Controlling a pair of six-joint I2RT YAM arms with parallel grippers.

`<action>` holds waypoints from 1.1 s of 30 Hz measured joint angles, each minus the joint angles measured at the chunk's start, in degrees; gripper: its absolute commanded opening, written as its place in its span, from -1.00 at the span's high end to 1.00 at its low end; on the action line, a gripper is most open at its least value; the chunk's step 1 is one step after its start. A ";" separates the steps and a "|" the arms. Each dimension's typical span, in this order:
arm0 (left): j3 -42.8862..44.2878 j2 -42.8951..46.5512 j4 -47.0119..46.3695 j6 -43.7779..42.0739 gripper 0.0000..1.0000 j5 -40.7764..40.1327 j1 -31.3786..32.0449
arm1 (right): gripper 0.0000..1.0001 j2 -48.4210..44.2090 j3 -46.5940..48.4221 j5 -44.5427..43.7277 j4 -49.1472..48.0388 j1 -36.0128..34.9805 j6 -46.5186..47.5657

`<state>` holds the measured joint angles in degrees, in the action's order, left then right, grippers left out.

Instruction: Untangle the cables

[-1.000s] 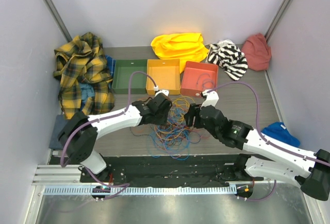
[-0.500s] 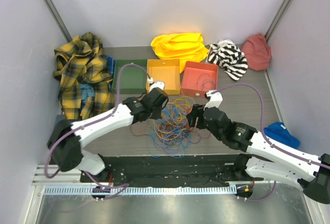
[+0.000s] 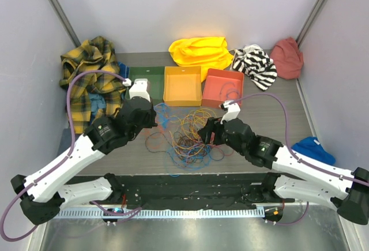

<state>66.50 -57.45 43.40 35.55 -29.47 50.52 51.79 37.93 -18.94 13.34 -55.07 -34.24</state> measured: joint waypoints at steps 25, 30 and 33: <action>-1.25 2.71 2.86 0.31 0.99 0.63 0.00 | -0.35 19.47 12.92 6.32 -15.21 -4.09 5.55; -1.60 4.13 3.37 0.44 0.99 0.63 0.00 | -0.28 19.69 12.04 4.90 -15.41 -4.68 5.86; -1.64 4.20 4.09 0.44 0.98 0.61 0.00 | -0.29 20.22 11.19 4.46 -15.61 -5.25 5.92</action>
<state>64.86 -53.25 47.48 35.99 -28.86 50.52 72.01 49.12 -14.48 -2.26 -60.31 -28.32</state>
